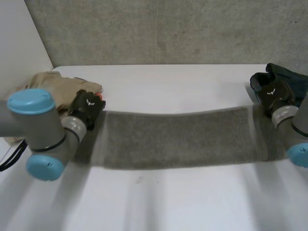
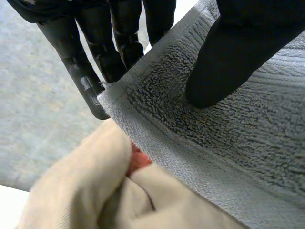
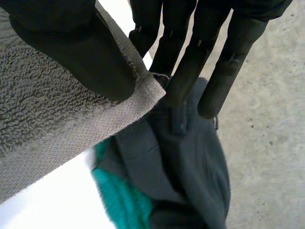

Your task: Fold the laundry.

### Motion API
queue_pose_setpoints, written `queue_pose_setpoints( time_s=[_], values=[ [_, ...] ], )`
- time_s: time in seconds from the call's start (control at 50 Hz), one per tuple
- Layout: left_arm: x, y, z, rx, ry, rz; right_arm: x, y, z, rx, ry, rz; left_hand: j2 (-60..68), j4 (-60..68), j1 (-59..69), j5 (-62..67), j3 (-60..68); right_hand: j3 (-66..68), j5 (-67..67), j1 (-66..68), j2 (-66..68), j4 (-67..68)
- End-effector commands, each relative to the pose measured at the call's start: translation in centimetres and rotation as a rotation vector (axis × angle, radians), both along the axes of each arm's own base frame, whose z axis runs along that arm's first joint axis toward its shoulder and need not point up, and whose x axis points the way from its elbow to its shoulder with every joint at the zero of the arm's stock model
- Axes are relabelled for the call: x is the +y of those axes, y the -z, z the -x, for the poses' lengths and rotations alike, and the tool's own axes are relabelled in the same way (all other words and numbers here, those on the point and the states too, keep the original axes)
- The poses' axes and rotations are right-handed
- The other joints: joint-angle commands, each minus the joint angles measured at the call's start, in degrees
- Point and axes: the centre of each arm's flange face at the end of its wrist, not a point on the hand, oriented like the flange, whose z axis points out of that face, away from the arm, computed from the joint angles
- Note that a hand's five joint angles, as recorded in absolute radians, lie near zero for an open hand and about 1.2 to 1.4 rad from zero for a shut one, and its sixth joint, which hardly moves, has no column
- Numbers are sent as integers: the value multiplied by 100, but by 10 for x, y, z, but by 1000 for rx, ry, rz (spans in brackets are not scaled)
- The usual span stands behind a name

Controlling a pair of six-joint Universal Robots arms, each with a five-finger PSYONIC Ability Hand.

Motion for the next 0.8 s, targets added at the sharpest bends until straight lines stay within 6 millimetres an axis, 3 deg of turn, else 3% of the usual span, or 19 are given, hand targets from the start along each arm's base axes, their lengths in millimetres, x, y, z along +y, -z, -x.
queue_pose_setpoints(
  time_s=[0.02,0.04,0.06,0.08,0.18,0.26,0.36,0.52,0.58,0.64,0.8],
  values=[
    [-29,-1,20,12,-28,65,-27,1,-11,-5,5,62,1128,1115,1326,1397,1165,1160,1097,1489,1233,1130],
    [-29,1,23,11,-23,60,-31,4,-16,-10,-3,67,131,119,329,400,168,-1482,-1545,-1152,-1409,-1512],
    [-29,3,25,8,-20,58,-33,5,-20,-11,-9,70,-2077,-2090,-1880,-1808,-2040,-4822,-4885,-4493,-4749,-4852],
    [-27,5,29,3,-16,55,-33,6,-24,-13,-17,73,-5872,-5885,-5674,-5603,-5835,-5840,-5903,-5511,-5767,-5870],
    [-17,-2,45,21,12,68,-31,-6,-41,-48,-49,107,-5872,-5885,-5674,-5603,-5835,-5840,-5903,-5511,-5767,-5870],
    [-7,-21,48,39,25,94,-23,-37,-36,-154,-33,126,-5872,-5885,-5674,-5603,-5835,-5840,-5903,-5511,-5767,-5870],
    [11,-43,38,78,20,88,16,-67,-27,-242,-59,21,-5872,-5885,-5674,-5603,-5835,-5840,-5903,-5511,-5767,-5870],
    [43,-55,22,196,10,20,57,-42,33,-267,-3,-342,-5872,-5885,-5674,-5603,-5835,-5733,-5796,-5403,-5660,-5763],
    [52,-54,20,214,28,-4,73,-27,48,-300,7,-454,-5872,-5885,-5674,-5603,-5835,-4641,-4704,-4311,-4568,-4671],
    [58,-47,20,212,55,-31,77,-12,60,-325,5,-482,-5872,-5885,-5674,-5603,-5835,-3599,-3662,-3269,-3526,-3629],
    [59,-40,19,208,59,-57,73,9,72,-321,-16,-388,-5872,-5885,-5674,-5603,-5835,-3443,-3506,-3114,-3370,-3473]
  ],
)
